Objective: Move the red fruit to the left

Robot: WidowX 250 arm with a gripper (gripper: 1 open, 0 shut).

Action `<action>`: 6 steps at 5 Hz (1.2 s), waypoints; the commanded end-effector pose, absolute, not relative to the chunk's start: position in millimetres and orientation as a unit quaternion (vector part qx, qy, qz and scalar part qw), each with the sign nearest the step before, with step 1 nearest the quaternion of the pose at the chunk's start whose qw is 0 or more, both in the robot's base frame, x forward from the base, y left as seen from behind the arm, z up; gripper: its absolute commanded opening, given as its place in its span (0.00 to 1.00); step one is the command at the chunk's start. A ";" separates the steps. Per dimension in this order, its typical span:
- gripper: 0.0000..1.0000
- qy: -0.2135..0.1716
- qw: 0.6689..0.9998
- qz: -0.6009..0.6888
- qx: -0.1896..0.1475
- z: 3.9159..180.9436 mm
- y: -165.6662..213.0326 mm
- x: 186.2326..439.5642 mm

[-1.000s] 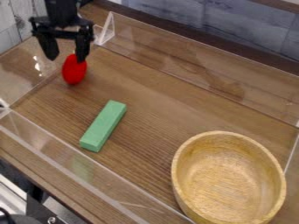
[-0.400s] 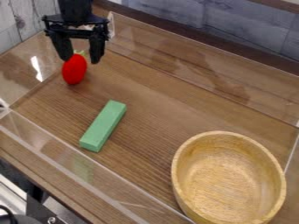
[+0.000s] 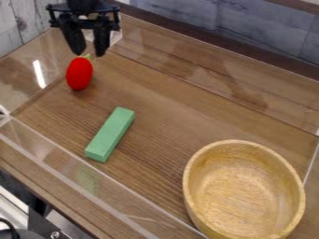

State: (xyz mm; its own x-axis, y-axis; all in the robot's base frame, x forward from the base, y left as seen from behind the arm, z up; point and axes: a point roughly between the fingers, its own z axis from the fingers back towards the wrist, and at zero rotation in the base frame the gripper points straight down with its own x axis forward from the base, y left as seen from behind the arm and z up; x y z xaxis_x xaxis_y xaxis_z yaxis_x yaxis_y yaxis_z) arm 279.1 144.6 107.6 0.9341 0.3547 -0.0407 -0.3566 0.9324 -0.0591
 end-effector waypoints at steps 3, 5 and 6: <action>1.00 -0.015 0.998 0.057 -0.036 124.1 141.3 272.2; 1.00 -0.017 0.993 0.105 -0.043 114.1 160.9 270.6; 1.00 -0.018 0.991 0.123 -0.048 115.5 156.6 278.3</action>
State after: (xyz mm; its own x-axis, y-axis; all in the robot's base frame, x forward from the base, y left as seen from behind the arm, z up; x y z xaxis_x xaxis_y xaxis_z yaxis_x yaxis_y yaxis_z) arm 269.2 151.3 100.6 0.9698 0.2424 -0.0288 -0.2441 0.9627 -0.1168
